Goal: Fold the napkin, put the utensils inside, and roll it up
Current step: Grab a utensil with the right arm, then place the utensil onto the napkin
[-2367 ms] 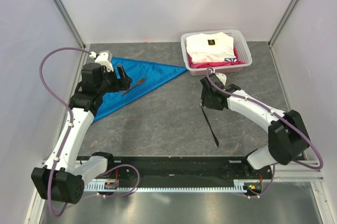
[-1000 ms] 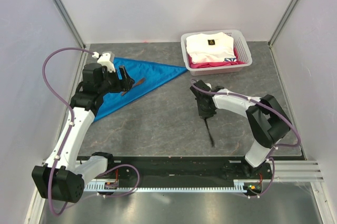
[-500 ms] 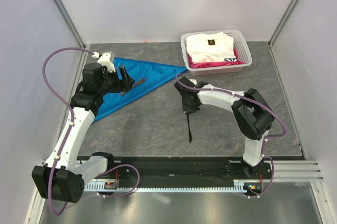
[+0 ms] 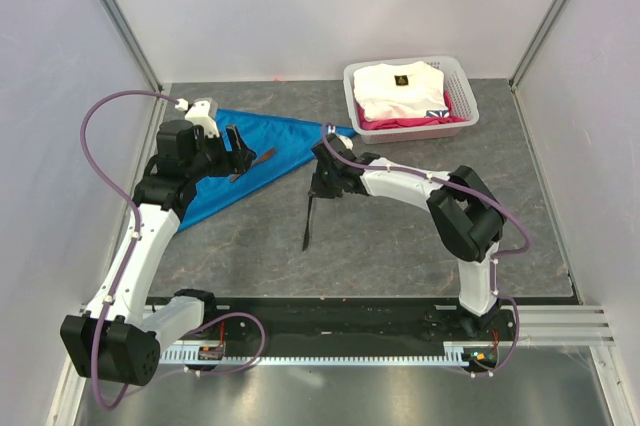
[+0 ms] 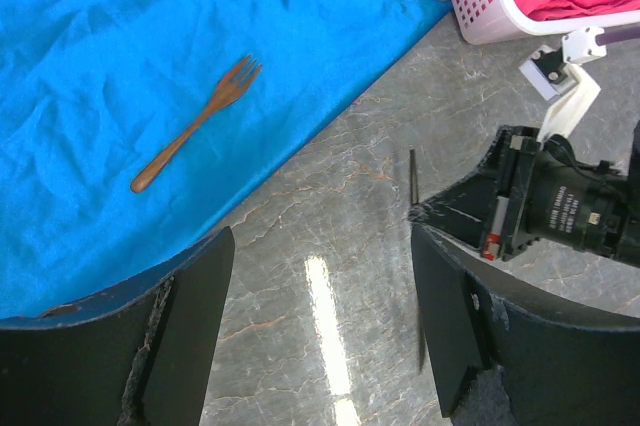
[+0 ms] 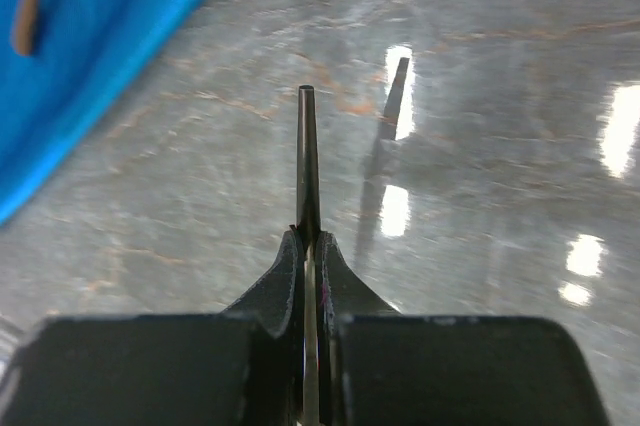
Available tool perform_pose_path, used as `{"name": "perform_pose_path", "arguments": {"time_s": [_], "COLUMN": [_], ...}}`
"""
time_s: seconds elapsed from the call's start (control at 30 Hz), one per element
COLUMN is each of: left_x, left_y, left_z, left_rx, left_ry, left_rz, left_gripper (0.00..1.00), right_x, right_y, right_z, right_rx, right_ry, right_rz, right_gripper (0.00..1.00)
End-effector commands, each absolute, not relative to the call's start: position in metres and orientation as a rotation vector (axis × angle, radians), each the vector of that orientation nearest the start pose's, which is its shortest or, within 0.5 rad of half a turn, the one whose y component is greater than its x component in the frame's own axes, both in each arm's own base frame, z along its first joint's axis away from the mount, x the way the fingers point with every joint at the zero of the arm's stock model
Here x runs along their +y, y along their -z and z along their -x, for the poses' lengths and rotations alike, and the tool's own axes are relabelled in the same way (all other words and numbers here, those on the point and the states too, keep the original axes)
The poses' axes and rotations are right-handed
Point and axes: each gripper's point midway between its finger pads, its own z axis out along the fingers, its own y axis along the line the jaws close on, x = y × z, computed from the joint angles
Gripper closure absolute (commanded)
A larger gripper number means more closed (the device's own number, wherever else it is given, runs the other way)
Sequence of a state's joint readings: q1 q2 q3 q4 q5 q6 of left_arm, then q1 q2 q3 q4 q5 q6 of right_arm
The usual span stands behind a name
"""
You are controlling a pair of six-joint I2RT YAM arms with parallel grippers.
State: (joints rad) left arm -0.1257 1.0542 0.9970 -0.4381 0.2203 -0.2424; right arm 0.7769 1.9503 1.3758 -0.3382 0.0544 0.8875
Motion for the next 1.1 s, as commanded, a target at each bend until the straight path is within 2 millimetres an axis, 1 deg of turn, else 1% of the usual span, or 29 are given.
{"name": "perform_pose_path", "arguments": {"time_s": [0.0, 0.03, 0.07, 0.1, 0.17, 0.2, 0.27, 0.4, 0.47, 0.5, 0.53, 0.63, 0.7, 0.73, 0.77, 0.8, 0.83, 0.87, 1.0, 1.07], "left_x": [-0.094, -0.095, -0.095, -0.095, -0.095, -0.095, -0.094, -0.095, -0.094, -0.094, -0.094, -0.094, -0.094, -0.094, -0.093, -0.093, -0.092, -0.092, -0.090, -0.089], "left_y": [-0.252, -0.251, -0.251, -0.252, -0.252, -0.252, -0.250, -0.252, -0.253, -0.253, -0.253, -0.254, -0.254, -0.254, -0.255, -0.255, -0.254, -0.255, -0.256, -0.256], "left_z": [-0.327, -0.327, -0.326, -0.326, -0.327, -0.327, -0.327, -0.326, -0.326, -0.326, -0.326, -0.326, -0.326, -0.326, -0.326, -0.326, -0.326, -0.326, -0.325, -0.326], "left_rx": [2.028, 2.031, 2.033, 2.030, 2.030, 2.030, 2.033, 2.029, 2.026, 2.027, 2.026, 2.021, 2.021, 2.021, 2.021, 2.020, 2.023, 2.019, 2.016, 2.016], "left_ry": [0.477, 0.479, 0.480, 0.480, 0.479, 0.479, 0.477, 0.478, 0.477, 0.477, 0.476, 0.475, 0.474, 0.474, 0.472, 0.471, 0.468, 0.467, 0.452, 0.448], "left_rz": [-0.052, -0.053, -0.053, -0.054, -0.053, -0.053, -0.051, -0.051, -0.048, -0.048, -0.047, -0.046, -0.047, -0.045, -0.044, -0.043, -0.040, -0.042, -0.035, -0.032], "left_gripper": [0.21, 0.21, 0.21, 0.21, 0.21, 0.21, 0.21, 0.21, 0.21, 0.21, 0.21, 0.21, 0.21, 0.21, 0.21, 0.21, 0.21, 0.21, 0.21, 0.21], "right_x": [0.405, 0.411, 0.418, 0.422, 0.432, 0.438, 0.445, 0.460, 0.464, 0.466, 0.470, 0.476, 0.483, 0.488, 0.492, 0.495, 0.499, 0.503, 0.504, 0.503], "right_y": [-0.090, -0.088, -0.095, -0.095, -0.101, -0.102, -0.106, -0.107, -0.110, -0.107, -0.112, -0.115, -0.114, -0.121, -0.116, -0.115, -0.122, -0.117, -0.117, -0.112], "right_z": [-0.352, -0.352, -0.356, -0.358, -0.361, -0.362, -0.367, -0.375, -0.381, -0.382, -0.386, -0.396, -0.401, -0.405, -0.408, -0.410, -0.415, -0.416, -0.427, -0.430], "right_rx": [2.471, 2.471, 2.453, 2.448, 2.424, 2.415, 2.394, 2.355, 2.330, 2.326, 2.296, 2.235, 2.204, 2.182, 2.181, 2.176, 2.156, 2.157, 2.101, 2.092], "right_ry": [-0.848, -0.857, -0.882, -0.896, -0.929, -0.957, -0.990, -1.057, -1.080, -1.084, -1.118, -1.159, -1.197, -1.224, -1.228, -1.236, -1.252, -1.257, -1.244, -1.230], "right_rz": [-0.284, -0.289, -0.297, -0.316, -0.335, -0.355, -0.380, -0.448, -0.499, -0.521, -0.554, -0.638, -0.665, -0.684, -0.694, -0.702, -0.706, -0.729, -0.808, -0.834], "right_gripper": [1.00, 1.00, 1.00, 1.00, 1.00, 1.00, 1.00, 1.00, 1.00, 1.00, 1.00, 1.00, 1.00, 1.00, 1.00, 1.00, 1.00, 1.00, 1.00, 1.00]}}
